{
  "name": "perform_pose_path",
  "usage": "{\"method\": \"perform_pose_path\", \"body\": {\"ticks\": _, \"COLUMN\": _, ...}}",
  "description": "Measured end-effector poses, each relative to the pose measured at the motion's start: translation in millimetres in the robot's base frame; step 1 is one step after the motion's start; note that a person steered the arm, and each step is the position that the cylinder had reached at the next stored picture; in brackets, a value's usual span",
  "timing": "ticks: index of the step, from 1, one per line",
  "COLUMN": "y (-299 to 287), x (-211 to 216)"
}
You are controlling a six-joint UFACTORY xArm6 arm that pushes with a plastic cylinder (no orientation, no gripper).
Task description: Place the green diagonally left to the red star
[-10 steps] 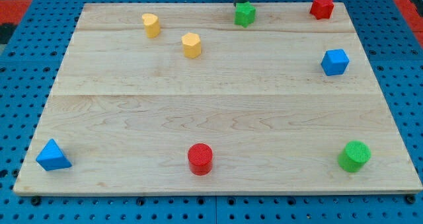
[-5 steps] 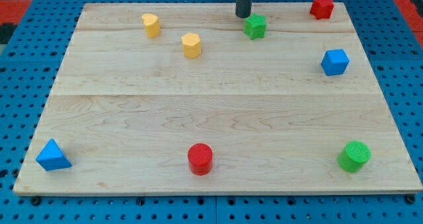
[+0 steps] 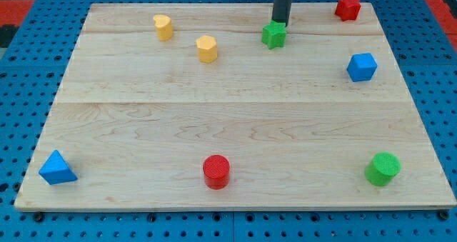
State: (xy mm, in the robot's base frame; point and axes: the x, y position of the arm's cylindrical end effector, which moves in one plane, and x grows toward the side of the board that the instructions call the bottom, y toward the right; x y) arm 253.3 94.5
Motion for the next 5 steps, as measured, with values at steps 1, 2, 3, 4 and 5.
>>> {"method": "perform_pose_path", "body": {"ticks": 1, "y": -6, "x": -4}}
{"method": "perform_pose_path", "body": {"ticks": 2, "y": -31, "x": -5}}
{"method": "perform_pose_path", "body": {"ticks": 3, "y": -51, "x": -5}}
{"method": "perform_pose_path", "body": {"ticks": 4, "y": -66, "x": -2}}
{"method": "perform_pose_path", "body": {"ticks": 5, "y": -59, "x": 15}}
